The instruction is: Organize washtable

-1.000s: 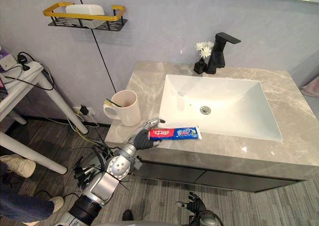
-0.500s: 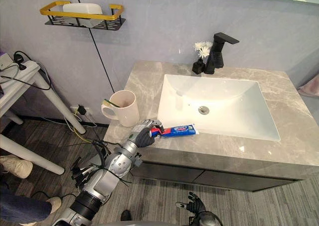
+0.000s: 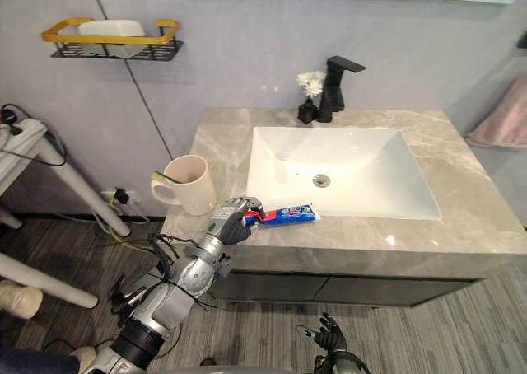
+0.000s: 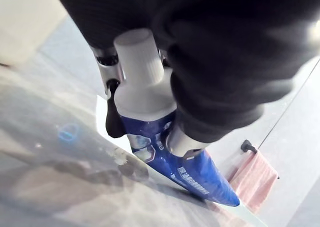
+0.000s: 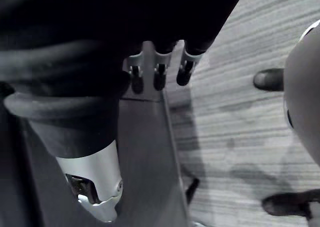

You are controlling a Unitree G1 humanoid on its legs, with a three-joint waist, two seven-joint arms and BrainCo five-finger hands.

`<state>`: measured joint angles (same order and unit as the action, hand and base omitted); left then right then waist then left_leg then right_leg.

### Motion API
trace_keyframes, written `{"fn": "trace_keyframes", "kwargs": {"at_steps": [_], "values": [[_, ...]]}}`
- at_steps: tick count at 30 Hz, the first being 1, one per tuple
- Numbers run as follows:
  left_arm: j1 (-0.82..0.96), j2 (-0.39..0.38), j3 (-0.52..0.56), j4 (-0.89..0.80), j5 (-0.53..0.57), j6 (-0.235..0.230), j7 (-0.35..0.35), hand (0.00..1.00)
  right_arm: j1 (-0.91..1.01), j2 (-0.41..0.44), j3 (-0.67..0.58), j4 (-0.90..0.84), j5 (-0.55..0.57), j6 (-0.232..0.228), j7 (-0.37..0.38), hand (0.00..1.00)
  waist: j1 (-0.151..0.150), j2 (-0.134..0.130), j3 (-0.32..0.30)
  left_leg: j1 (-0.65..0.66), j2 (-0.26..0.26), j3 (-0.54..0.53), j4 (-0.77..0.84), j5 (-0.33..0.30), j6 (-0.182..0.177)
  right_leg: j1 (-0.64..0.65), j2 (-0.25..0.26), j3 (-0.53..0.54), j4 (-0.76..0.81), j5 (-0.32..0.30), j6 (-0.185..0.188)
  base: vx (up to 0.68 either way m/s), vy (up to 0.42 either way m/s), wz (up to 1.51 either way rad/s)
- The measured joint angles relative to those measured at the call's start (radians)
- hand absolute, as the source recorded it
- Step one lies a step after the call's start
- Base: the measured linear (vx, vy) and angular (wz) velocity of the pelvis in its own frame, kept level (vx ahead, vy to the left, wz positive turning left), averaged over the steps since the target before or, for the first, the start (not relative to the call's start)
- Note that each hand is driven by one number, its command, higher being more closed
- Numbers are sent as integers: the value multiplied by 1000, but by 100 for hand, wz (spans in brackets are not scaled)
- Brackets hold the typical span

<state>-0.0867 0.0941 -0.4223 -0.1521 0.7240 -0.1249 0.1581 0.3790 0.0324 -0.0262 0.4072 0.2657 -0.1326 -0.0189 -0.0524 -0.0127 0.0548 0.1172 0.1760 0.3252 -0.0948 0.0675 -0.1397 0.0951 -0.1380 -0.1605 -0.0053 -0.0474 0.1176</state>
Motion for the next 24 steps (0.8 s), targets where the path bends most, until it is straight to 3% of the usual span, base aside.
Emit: {"fn": "trace_keyframes", "kwargs": {"at_steps": [3,4,7,8,10,12,16,19,24], "values": [[-1,-48,-3,-118,-46,-6,44,100,87,17,40,-289,51,-18,2,0,-2,4,-6,44,22,93,0,-28,-12,-29,24,84,23,2,-3,-51,-5,-91],[0,-64,-14,-158,-57,-19,64,100,131,33,44,-463,60,-27,0,0,-3,2,-9,63,29,131,0,-41,-19,-34,34,117,29,3,-4,-62,2,-67],[-1,-71,-26,-195,-75,-36,72,100,170,37,27,-729,41,-64,-14,0,-10,1,-22,76,34,172,0,-52,-22,-56,46,160,46,0,-5,-17,-2,-55],[-1,-72,-29,-208,-85,-39,84,100,170,39,0,-886,23,-92,-30,0,-16,2,-26,87,34,186,1,-50,-20,-69,49,179,56,0,-4,43,2,-37],[-1,-72,-28,-211,-85,-39,87,100,168,39,-26,-1011,20,-127,-39,0,-17,1,-28,90,35,197,17,-54,-23,-70,49,193,59,1,-4,38,5,-26],[-4,-72,-28,-211,-85,-38,90,100,139,39,-25,-1149,86,-183,-39,0,-17,2,-30,87,39,196,50,-73,-23,-63,47,198,61,0,-2,27,3,-8],[-44,-74,-55,-200,-102,-39,111,100,24,38,106,-1179,281,-254,-1,0,-10,2,-30,72,34,167,62,-79,-17,-57,36,185,75,-9,11,-29,0,16],[-96,-98,-110,-138,-123,-40,154,100,-79,27,235,-1161,439,-315,-31,0,23,6,-33,70,17,123,64,-81,-11,-31,14,146,77,-15,21,-36,12,37],[-120,-100,-116,-80,-124,-32,197,100,-144,28,262,-1119,556,-332,-75,0,44,8,-37,61,0,81,67,-77,-2,-20,-8,113,79,-20,28,-11,11,26]]}}
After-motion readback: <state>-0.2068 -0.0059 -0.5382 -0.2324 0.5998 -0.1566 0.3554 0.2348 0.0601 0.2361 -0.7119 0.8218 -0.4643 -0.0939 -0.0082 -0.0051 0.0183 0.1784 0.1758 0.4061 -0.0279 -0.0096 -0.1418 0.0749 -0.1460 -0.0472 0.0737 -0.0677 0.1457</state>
